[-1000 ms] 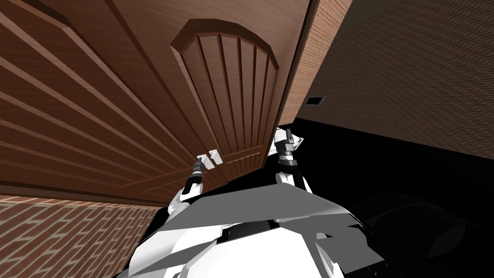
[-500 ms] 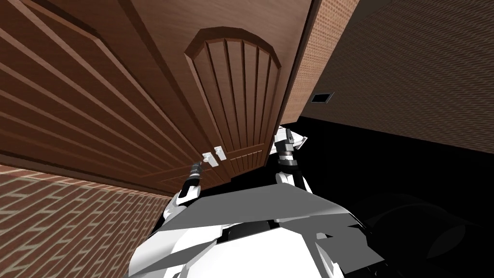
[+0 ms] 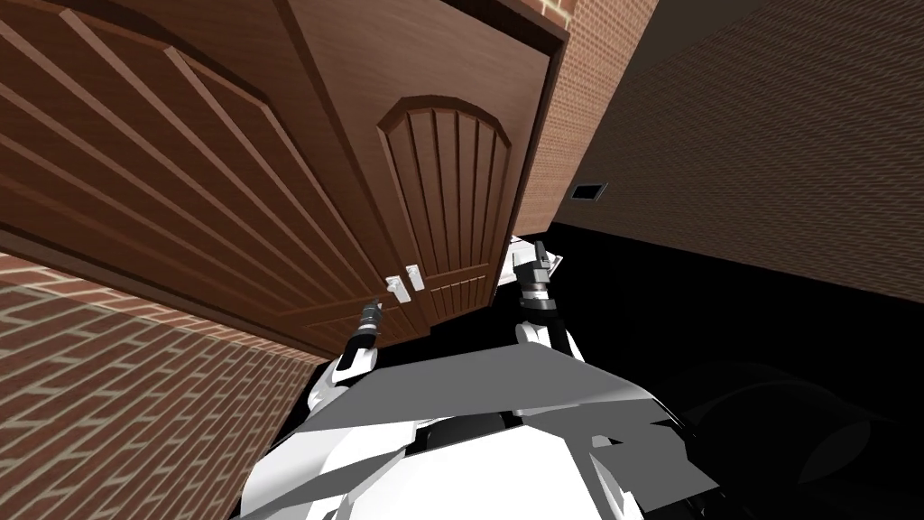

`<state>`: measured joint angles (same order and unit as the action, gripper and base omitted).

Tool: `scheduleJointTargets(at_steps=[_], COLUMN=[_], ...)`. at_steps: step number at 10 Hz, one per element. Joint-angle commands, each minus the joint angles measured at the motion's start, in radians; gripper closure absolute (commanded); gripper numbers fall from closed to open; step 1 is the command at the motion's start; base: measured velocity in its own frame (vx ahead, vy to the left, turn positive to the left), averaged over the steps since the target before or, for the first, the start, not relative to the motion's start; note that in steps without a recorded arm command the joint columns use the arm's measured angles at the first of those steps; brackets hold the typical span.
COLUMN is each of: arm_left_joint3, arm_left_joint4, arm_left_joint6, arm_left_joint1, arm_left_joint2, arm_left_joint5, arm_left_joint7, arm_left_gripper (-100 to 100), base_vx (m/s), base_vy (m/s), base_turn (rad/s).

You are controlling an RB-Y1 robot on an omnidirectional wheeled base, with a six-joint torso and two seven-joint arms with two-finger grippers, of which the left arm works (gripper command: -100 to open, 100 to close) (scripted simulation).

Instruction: Pull the door open

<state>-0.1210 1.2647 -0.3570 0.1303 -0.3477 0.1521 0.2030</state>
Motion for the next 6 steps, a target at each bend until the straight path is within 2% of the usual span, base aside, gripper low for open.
scheduleJointTargets(at_steps=[1,2,3,4,6], arm_left_joint3=[0.024,0.038,0.029,0.010,-0.004], arm_left_joint4=[0.020,0.033,0.034,0.013,-0.004], arm_left_joint6=[-0.006,-0.009,-0.002,-0.003,-0.003], arm_left_joint1=[0.007,0.011,0.014,0.020,0.020], arm_left_joint2=[-0.002,-0.003,-0.006,-0.009,-0.010], arm_left_joint5=[-0.001,-0.002,0.000,0.001,0.002], arm_left_joint7=[0.011,0.017,0.015,0.011,0.006], arm_left_gripper=[-100,-100,-100,-100,-100], base_vx=[-0.192,-0.193,-0.087,-0.003,0.070], base_vy=[-0.080,-0.058,-0.028,0.094,0.152], base_turn=[-0.084,-0.093,-0.015,0.142,0.081])
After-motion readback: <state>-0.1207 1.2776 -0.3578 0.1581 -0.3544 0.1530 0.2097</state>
